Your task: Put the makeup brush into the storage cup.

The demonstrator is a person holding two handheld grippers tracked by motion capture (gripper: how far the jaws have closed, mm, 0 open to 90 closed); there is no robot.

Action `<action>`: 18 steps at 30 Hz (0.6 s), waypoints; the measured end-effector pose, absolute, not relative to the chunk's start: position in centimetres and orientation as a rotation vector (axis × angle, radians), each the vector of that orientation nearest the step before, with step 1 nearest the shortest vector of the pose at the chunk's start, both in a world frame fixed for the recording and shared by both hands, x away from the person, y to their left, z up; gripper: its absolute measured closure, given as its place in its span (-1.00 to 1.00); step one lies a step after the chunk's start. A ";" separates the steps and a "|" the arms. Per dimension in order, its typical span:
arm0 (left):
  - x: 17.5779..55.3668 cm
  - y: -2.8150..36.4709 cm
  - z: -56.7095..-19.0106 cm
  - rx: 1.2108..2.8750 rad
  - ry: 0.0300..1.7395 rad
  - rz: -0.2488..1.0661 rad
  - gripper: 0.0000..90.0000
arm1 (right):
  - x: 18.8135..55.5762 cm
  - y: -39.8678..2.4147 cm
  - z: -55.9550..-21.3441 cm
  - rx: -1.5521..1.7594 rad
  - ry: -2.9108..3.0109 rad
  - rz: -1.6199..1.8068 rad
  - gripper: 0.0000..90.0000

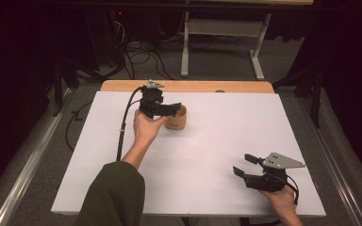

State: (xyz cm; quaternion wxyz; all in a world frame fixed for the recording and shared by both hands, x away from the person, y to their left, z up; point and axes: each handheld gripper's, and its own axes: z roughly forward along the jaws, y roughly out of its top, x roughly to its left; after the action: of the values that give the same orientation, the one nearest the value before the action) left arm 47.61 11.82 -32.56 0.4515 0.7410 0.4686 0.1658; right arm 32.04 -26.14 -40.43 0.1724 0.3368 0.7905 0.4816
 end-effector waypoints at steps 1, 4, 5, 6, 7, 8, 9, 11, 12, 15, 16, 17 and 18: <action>47.5 11.9 -32.6 1.831 1.151 0.404 -0.54 | 32.1 -26.1 -40.4 0.952 2.244 1.367 -0.25; 47.1 12.0 -32.6 1.825 1.134 0.395 -0.58 | 32.1 -26.1 -40.5 0.951 2.245 1.364 -0.24; 47.0 12.0 -32.5 1.826 1.131 0.394 -0.59 | 32.1 -26.1 -40.5 0.951 2.246 1.363 -0.25; 47.0 12.0 -32.5 1.826 1.129 0.395 -0.61 | 32.1 -26.1 -40.5 0.951 2.246 1.362 -0.25; 46.9 12.0 -32.5 1.823 1.130 0.393 -0.62 | 32.1 -26.1 -40.5 0.952 2.245 1.364 -0.25; 46.9 12.1 -32.4 1.819 1.129 0.389 -0.63 | 32.0 -26.1 -40.4 0.955 2.244 1.364 -0.25; 46.8 12.1 -32.3 1.813 1.128 0.389 -0.63 | 32.0 -26.1 -40.4 0.954 2.243 1.365 -0.25; 46.6 12.3 -32.2 1.811 1.123 0.390 -0.63 | 32.0 -26.1 -40.4 0.959 2.243 1.365 -0.25; 46.6 12.3 -32.1 1.809 1.120 0.390 -0.63 | 32.0 -26.1 -40.4 0.959 2.244 1.365 -0.25; 46.3 12.5 -32.1 1.804 1.114 0.390 -0.63 | 32.1 -26.1 -40.5 0.952 2.245 1.364 -0.25; 46.2 12.5 -32.1 1.805 1.111 0.392 -0.63 | 32.1 -26.1 -40.5 0.950 2.246 1.363 -0.25; 46.1 12.6 -32.1 1.815 1.106 0.393 -0.63 | 32.0 -26.1 -40.5 0.960 2.245 1.363 -0.25; 46.0 12.6 -32.0 1.817 1.104 0.396 -0.63 | 32.1 -26.2 -40.5 0.952 2.241 1.367 -0.25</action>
State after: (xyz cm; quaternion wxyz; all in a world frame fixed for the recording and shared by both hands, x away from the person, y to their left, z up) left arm 46.03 12.58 -32.04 0.4702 0.7416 0.4504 0.1616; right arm 32.08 -26.18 -40.45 0.1737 0.3359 0.7903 0.4821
